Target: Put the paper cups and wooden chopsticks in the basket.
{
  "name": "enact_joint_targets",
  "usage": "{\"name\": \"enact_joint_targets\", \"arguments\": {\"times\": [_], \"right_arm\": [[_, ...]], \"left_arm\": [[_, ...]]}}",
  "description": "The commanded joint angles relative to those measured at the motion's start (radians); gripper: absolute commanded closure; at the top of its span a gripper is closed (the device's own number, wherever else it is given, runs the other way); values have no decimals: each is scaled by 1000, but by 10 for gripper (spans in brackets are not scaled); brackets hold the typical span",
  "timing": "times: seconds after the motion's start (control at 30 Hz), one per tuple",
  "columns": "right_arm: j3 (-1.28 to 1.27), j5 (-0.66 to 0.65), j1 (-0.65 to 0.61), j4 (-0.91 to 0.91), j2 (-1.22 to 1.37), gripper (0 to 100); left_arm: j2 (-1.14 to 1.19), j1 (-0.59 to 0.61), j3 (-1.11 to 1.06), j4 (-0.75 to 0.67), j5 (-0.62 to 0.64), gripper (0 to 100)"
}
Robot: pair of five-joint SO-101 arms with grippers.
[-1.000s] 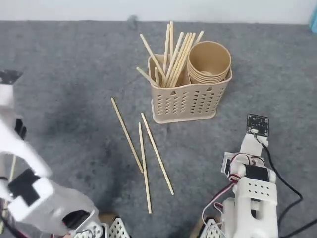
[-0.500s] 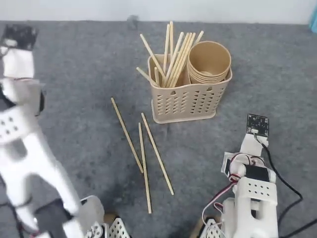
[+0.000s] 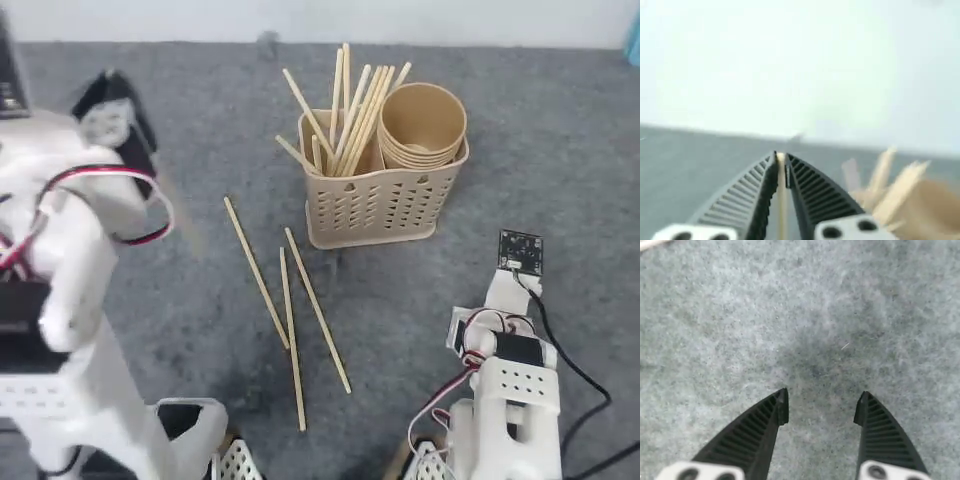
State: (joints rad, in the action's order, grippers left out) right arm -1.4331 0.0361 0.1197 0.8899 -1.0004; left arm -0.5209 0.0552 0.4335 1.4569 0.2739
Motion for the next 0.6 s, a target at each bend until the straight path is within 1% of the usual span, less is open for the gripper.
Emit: {"name": "enact_joint_targets", "arguments": {"times": [0.0, 0.1, 0.17, 0.27, 0.43, 0.57], "right_arm": [[6, -8, -5, -15, -19, 772], [6, -8, -4, -16, -19, 772], [6, -8, -4, -16, -19, 772], [6, -12, -4, -16, -19, 772], [6, -14, -4, -16, -19, 772], [8, -14, -4, -10, -19, 772]], "left_arm": [[-25, -126, 28, -155, 100, 989], [-20, -210, 27, -267, 121, 990], [-20, -241, 27, -322, 137, 990], [-15, -256, 16, -374, 130, 990], [18, -261, -77, -448, 129, 990], [55, -261, -177, -552, 127, 990]]}}
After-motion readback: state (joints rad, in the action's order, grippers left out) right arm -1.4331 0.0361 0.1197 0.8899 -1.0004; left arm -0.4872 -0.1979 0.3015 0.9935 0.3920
